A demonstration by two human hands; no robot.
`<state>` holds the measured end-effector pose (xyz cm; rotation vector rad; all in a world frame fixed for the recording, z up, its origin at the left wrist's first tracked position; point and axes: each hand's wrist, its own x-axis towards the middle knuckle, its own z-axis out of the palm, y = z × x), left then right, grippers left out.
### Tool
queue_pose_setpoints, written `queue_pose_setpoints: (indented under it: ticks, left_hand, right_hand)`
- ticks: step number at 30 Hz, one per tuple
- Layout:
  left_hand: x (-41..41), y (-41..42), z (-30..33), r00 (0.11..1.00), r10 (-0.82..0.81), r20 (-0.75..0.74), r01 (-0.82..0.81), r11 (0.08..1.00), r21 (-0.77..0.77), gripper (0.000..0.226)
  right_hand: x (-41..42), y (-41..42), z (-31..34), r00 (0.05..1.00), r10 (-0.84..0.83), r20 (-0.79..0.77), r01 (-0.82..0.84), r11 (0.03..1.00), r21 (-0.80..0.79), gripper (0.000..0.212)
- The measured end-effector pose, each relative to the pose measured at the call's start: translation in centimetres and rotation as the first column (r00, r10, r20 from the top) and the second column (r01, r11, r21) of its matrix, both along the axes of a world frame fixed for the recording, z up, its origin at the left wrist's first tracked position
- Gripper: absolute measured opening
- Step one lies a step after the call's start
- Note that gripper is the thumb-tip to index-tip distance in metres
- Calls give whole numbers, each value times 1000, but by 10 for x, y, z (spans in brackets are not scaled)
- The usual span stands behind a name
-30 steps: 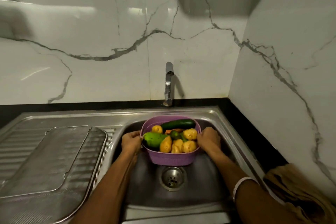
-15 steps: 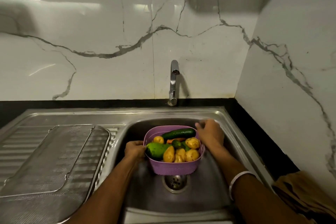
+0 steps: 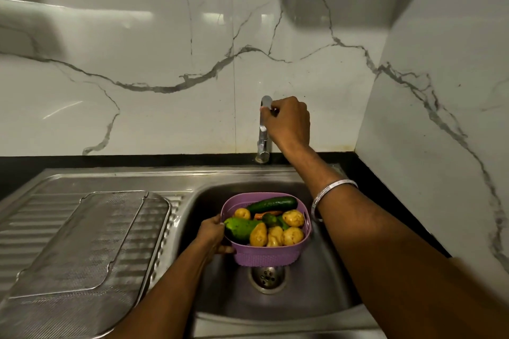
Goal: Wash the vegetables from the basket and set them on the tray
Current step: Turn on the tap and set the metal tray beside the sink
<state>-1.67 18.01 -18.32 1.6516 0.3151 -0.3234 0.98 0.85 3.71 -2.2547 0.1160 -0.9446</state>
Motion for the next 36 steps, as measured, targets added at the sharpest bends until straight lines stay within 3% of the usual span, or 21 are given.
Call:
queue_pose_setpoints:
  ticks: [10, 13, 15, 17, 21, 27, 36]
  left_hand:
    - [-4, 1, 6, 999, -34, 3, 34, 999, 10, 36]
    - [-4, 2, 6, 999, -35, -19, 35, 999, 4, 32]
    - [-3, 1, 4, 999, -31, -17, 31, 1000, -2, 28]
    - [-1, 0, 2, 1000, -27, -14, 27, 1000, -12, 26]
    - [3, -3, 0, 999, -43, -32, 42, 998, -36, 21]
    - [9, -7, -4, 997, -62, -41, 61, 998, -21, 23]
    - [14, -9, -12, 997, -67, -23, 67, 997, 27, 28]
  right_hand:
    - [0, -10, -2, 999, 47, -13, -47, 997, 57, 35]
    - [-2, -14, -14, 998, 21, -52, -8, 972, 234, 51]
    - [4, -24, -36, 994, -26, -106, 56, 954, 294, 47]
    - [15, -31, -64, 974, -22, -227, 73, 973, 218, 26]
    - [35, -20, -95, 923, 74, -379, -19, 989, 147, 42]
    - [72, -8, -120, 926, 80, -369, -16, 984, 175, 28]
    - [76, -18, -131, 944, 42, -326, -68, 995, -70, 32]
